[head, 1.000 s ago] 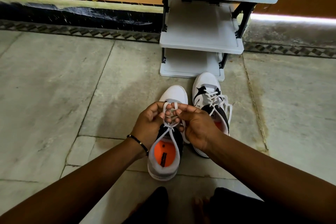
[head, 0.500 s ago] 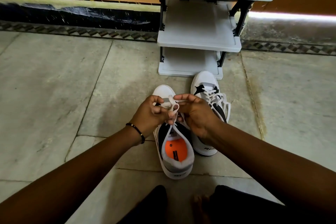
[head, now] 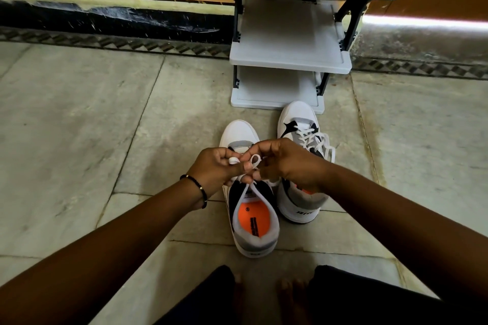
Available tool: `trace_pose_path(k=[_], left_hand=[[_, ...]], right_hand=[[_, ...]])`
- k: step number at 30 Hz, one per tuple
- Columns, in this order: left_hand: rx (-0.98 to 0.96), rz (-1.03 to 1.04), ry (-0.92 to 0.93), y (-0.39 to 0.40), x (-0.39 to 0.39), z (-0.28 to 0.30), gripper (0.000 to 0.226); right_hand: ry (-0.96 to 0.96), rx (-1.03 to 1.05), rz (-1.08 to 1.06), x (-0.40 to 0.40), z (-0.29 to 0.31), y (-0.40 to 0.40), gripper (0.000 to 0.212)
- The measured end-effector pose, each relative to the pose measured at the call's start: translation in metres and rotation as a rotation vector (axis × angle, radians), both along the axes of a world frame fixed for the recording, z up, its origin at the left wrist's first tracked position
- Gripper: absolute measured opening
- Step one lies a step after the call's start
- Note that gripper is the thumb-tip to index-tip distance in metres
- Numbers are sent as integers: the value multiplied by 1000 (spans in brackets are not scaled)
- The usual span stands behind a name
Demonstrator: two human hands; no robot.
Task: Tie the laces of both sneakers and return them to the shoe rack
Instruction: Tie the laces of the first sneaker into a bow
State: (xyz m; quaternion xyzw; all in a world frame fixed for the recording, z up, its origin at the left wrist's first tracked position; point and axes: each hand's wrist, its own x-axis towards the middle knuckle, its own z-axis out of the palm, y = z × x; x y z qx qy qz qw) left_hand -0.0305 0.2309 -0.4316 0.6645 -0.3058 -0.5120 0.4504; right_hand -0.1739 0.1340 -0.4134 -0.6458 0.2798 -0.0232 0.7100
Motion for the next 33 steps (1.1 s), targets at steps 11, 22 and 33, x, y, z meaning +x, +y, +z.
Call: trace_pose_path(k=[11,22,33], left_hand=[[-84,-148,2,5,3,-3,9],[-182,-187,-89,-1,3,1,8],[-217,-94,-14,2,-3,-2,19]], right_hand=[[-18,-142,-224,4,-10,8,4],[42,-14,-395,7,-7,14,15],[91,-234,-228,5,-10,7,13]])
